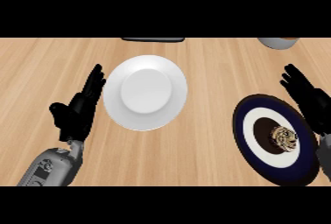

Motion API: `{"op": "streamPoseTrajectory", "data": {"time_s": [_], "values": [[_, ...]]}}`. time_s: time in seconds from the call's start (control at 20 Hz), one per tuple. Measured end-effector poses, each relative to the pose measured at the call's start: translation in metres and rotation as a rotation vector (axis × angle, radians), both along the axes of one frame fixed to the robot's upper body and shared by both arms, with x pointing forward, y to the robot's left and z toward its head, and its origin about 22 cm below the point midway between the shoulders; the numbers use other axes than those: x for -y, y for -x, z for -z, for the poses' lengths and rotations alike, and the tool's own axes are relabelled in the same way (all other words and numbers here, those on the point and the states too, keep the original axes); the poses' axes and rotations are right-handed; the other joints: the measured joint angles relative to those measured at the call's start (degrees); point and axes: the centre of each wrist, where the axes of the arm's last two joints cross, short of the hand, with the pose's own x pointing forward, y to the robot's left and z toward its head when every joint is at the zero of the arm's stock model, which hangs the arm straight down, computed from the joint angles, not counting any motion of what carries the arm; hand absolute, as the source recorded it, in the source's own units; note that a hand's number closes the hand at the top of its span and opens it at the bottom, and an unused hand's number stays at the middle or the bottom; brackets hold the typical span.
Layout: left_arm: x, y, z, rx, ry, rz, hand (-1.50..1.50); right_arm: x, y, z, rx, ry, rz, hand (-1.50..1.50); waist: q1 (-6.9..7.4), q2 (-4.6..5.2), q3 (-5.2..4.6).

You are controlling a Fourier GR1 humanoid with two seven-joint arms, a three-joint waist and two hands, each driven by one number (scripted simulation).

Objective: Pick the cupcake from the plate and place it in the plate

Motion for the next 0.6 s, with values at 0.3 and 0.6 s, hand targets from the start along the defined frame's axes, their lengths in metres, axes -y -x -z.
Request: {"op": "streamPoseTrajectory", "data": {"time_s": [0.3,0.6], "values": [[-0.025,-0.01,-0.027,0.118,-0.064,0.02,0.0,-0.067,-0.016,-0.023,0.211,-0.06,-0.264,1.5,0.41,1.09,1.13],[-0.043,-0.01,-0.036,0.139,-0.088,0.047,0.0,-0.074,0.0,0.002,0.218,0.391,-0.158,-1.5,-0.14,1.22,1.03]]}}
